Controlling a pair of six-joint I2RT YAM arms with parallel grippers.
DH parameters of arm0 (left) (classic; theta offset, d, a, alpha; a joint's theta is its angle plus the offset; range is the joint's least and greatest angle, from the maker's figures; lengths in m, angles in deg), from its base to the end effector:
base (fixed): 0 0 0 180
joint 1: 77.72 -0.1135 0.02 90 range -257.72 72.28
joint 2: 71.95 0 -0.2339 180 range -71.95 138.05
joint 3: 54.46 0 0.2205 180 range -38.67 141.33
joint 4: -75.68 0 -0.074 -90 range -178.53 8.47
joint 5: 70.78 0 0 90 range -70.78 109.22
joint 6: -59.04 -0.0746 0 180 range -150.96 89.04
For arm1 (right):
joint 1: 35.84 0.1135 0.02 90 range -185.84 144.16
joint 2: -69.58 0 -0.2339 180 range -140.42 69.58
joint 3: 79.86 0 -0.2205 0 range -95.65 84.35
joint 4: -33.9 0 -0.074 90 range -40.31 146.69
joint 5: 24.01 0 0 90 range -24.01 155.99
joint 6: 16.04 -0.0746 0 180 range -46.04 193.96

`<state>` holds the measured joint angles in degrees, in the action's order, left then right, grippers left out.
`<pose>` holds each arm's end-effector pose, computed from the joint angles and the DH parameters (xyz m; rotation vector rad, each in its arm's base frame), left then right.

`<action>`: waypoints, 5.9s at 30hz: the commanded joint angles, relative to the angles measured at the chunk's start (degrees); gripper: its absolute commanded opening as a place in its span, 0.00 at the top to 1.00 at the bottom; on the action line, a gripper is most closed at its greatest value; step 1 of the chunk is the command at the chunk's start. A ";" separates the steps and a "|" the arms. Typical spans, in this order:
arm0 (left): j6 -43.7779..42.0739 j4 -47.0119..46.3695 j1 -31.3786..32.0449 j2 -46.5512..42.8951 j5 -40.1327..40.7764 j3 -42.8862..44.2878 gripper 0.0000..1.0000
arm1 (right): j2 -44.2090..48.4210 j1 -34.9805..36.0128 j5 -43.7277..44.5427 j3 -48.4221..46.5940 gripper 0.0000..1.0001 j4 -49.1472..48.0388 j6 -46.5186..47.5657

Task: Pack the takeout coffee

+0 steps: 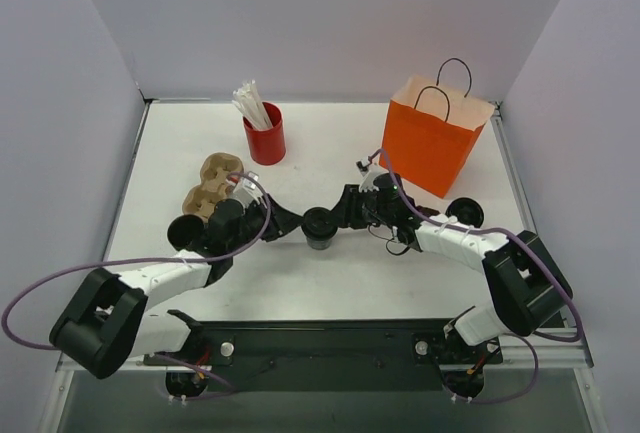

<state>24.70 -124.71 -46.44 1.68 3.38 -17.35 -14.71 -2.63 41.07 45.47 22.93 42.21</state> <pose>0.2213 -0.1583 0.1662 -0.2227 2.0437 -1.2639 0.2527 0.2030 0.1920 -0.3461 2.0153 1.1550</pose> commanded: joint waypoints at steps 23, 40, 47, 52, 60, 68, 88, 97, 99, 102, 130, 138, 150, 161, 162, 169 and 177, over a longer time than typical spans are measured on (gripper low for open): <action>-12.86 10.44 -1.84 4.94 -2.62 9.09 0.54 | -3.95 0.19 3.48 -1.91 0.88 23.51 8.89; -7.94 4.99 4.30 14.79 2.73 0.75 0.70 | -7.55 -1.48 2.95 3.10 0.88 17.45 7.84; -3.20 0.16 8.44 18.65 6.78 -5.41 0.76 | -8.87 -1.48 2.78 5.91 0.88 12.19 5.39; -2.48 -2.40 9.67 21.21 7.75 -7.26 0.76 | -9.49 -1.57 3.04 7.41 0.88 10.15 4.59; -6.87 10.50 7.83 12.09 5.82 1.25 0.71 | -7.56 -1.66 2.96 4.34 0.88 14.45 7.74; -15.66 27.22 0.98 4.25 1.08 15.67 0.60 | -7.90 -1.57 0.67 -1.81 0.88 24.03 15.74; -25.95 24.67 -5.89 9.51 -13.88 20.43 0.55 | -16.52 -1.66 -12.78 -20.19 0.87 43.72 38.95; -24.90 23.27 -5.19 11.63 -9.57 18.67 0.55 | -17.57 -1.57 -11.29 -21.16 0.87 43.55 38.96; -24.29 23.70 -4.40 11.45 -5.80 15.88 0.55 | -17.40 -1.57 -10.06 -20.63 0.87 42.51 37.64; -22.71 22.57 -1.94 12.41 -1.58 11.31 0.56 | -16.70 -1.22 -8.21 -18.44 0.87 39.26 34.93; -36.49 55.60 -5.44 -3.13 7.31 35.10 0.42 | -4.57 -3.32 2.42 -7.01 0.89 32.21 15.84; -44.32 55.44 -5.97 -16.99 7.22 26.68 0.09 | -4.47 -8.86 6.29 -8.23 0.89 27.21 7.68; -45.19 49.27 -5.80 -29.77 8.71 17.08 0.03 | -17.56 -11.77 12.53 -22.55 0.88 16.31 -7.08; -46.43 50.16 -5.71 -31.96 12.93 17.09 0.03 | -23.28 -9.92 21.49 -31.17 0.82 14.37 -12.64; -46.52 50.16 -5.71 -32.31 13.02 17.00 0.03 | -24.16 -9.75 21.85 -31.87 0.80 14.63 -12.46; -46.87 51.03 -5.71 -32.23 15.39 17.17 0.03 | -25.49 -8.69 21.59 -33.99 0.67 14.55 -12.20; -47.57 52.00 -5.71 -32.23 15.40 17.70 0.03 | -21.80 -8.25 20.36 -35.83 0.40 17.36 -7.90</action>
<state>-21.61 -72.37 -52.21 -29.88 17.87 -2.20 -39.00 -11.35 60.63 11.79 36.37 31.00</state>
